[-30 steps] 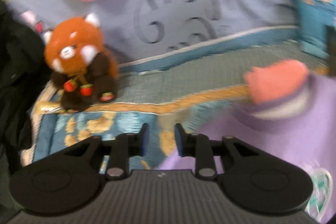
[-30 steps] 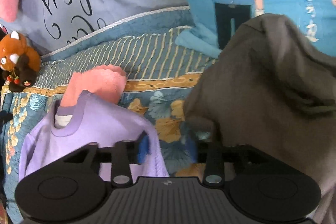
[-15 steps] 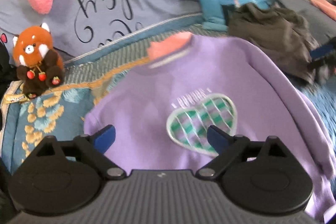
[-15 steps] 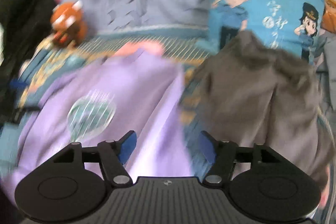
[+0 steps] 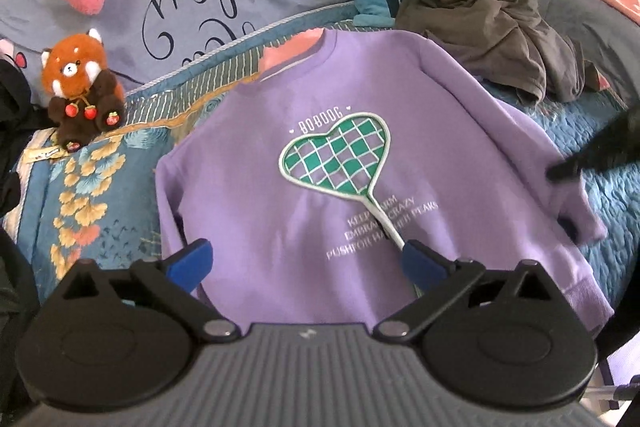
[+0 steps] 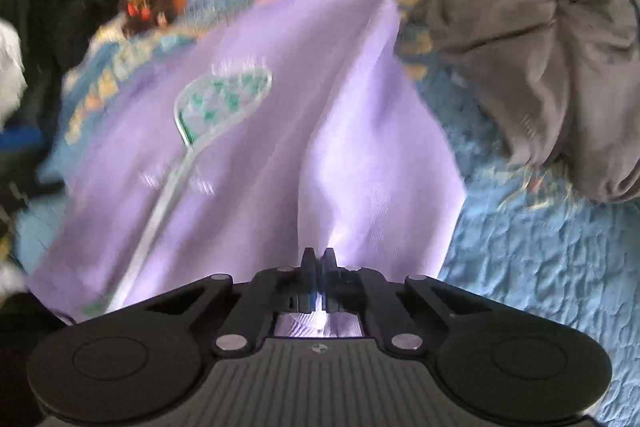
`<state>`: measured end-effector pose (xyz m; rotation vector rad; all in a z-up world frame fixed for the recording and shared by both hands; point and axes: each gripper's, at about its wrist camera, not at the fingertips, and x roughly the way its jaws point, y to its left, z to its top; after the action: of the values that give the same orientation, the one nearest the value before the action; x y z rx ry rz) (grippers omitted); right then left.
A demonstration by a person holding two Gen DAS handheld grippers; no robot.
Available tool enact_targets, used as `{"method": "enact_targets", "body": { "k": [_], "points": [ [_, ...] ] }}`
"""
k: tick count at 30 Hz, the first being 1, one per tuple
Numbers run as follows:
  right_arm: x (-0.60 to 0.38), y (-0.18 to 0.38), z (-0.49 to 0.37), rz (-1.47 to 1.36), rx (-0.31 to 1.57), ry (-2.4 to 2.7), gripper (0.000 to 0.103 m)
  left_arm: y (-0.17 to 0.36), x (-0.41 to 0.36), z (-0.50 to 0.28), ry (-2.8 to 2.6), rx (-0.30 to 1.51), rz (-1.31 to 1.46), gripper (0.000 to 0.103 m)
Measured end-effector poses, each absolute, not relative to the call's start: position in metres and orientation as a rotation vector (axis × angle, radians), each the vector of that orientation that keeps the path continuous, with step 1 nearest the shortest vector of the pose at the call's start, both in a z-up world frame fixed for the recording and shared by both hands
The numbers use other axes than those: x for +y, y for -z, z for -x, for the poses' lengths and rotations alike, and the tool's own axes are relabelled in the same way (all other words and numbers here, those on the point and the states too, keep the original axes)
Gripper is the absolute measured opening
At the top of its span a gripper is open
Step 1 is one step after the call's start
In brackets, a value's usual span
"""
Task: Fold clothes
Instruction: 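Smooth the laid-out sweatshirt flat with both grippers, print side up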
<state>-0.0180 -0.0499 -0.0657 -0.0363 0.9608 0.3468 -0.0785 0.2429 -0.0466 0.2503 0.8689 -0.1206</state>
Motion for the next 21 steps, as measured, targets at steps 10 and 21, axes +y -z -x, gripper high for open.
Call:
{"method": "enact_targets", "body": {
  "k": [10, 21],
  "points": [
    [-0.174, -0.041, -0.058, 0.085, 0.886, -0.061, 0.002, 0.045, 0.231, 0.067, 0.149, 0.871, -0.264, 0.102],
    [-0.240, 0.044, -0.116, -0.056, 1.089, 0.069, 0.003, 0.058, 0.214, 0.056, 0.174, 0.903, -0.297, 0.102]
  ]
}}
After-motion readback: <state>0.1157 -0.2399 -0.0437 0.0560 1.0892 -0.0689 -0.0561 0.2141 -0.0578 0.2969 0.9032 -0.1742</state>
